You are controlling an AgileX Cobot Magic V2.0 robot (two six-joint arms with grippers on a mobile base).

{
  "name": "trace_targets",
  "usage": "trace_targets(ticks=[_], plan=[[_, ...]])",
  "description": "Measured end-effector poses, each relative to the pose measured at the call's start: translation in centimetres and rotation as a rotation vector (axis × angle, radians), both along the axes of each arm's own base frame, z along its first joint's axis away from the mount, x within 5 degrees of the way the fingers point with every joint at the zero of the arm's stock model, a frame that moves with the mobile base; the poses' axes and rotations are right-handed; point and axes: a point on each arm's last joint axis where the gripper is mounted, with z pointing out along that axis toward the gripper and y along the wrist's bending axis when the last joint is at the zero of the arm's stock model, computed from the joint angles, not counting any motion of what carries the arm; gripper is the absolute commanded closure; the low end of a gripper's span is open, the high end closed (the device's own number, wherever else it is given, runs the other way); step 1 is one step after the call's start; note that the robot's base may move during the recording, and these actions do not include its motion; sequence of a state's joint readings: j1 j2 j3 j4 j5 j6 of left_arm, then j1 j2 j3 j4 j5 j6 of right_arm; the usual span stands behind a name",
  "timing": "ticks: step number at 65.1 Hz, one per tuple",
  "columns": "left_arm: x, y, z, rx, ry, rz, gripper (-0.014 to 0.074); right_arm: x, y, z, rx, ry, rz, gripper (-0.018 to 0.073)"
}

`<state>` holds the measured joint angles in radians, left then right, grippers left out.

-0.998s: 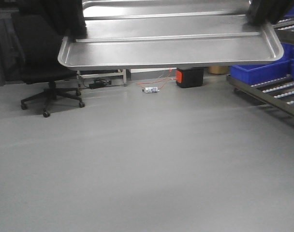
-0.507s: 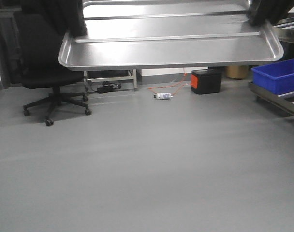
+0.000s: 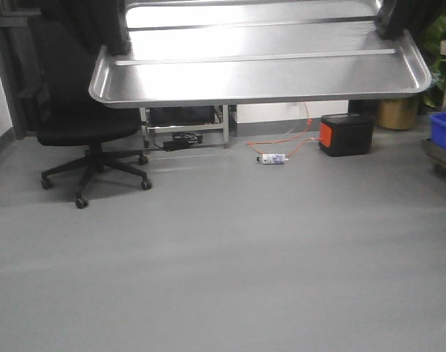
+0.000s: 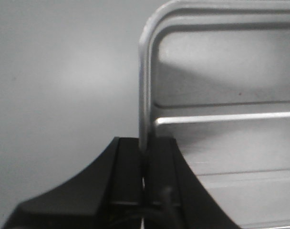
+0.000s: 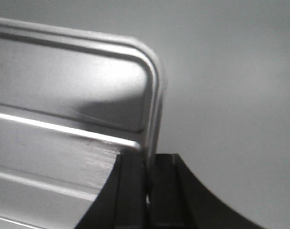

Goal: Grab silver tray and place in blue box
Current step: 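Hold the tray while driving to the rack with the blue bin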

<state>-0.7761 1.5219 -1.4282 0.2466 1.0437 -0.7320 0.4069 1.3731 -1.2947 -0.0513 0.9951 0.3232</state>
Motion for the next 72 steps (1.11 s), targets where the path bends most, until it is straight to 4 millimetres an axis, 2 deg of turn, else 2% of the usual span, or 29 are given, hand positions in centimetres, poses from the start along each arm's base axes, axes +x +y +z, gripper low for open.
trace_targets(ticks=[72], plan=[[-0.14,-0.17,-0.11,-0.019,0.023,0.001,0.0701,-0.01,-0.07,-0.02,-0.009,0.002,0.0,0.0502]])
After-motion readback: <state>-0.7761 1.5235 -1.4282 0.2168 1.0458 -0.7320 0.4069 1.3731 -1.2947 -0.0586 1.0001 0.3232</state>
